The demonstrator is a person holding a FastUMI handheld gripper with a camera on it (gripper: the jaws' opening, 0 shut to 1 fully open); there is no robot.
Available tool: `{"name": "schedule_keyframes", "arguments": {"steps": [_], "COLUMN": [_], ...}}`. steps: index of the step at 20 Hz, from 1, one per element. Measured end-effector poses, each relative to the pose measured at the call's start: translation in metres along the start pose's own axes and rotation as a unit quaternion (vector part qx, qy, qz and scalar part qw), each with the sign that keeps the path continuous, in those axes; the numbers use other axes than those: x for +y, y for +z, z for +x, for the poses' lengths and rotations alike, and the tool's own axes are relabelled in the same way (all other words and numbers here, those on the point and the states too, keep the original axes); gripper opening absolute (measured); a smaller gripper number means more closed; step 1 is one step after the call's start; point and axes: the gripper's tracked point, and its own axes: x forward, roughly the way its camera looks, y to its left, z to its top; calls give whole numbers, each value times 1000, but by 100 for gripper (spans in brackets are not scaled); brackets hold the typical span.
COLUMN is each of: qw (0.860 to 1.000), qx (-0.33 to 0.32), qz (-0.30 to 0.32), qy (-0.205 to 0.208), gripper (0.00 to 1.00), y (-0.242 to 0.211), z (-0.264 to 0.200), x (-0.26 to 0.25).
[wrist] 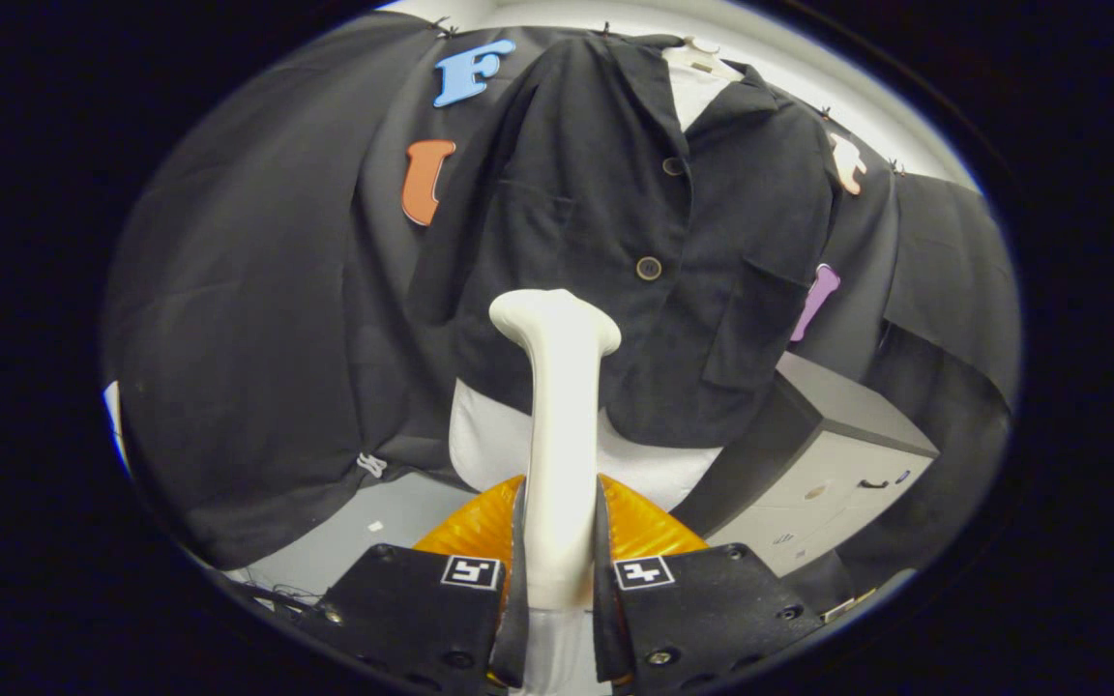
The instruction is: Iron the clothes twice with a garment steamer, once on the left side and once on the right side.
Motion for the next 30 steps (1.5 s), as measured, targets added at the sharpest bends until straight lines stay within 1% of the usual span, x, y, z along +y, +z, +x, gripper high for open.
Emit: {"name": "schedule_keyframes", "arguments": {"steps": [6, 9, 15, 20, 24, 26, 30], "qw": [1000, 999, 998, 998, 998, 999, 998], "qx": [25, 38, 54, 38, 38, 35, 47], "qz": [-3, -9, 0, 9, 20, 14, 35], "qy": [2, 9, 31, 41, 39, 34, 38], "gripper": [30, 30, 30, 30, 30, 30, 29], "y": [-32, -46, -72, -90, -105, -117, -146], "z": [9, 8, -8, -45, -78, -92, -120], "x": [6, 7, -6, -53, -118, -148, -204]}}
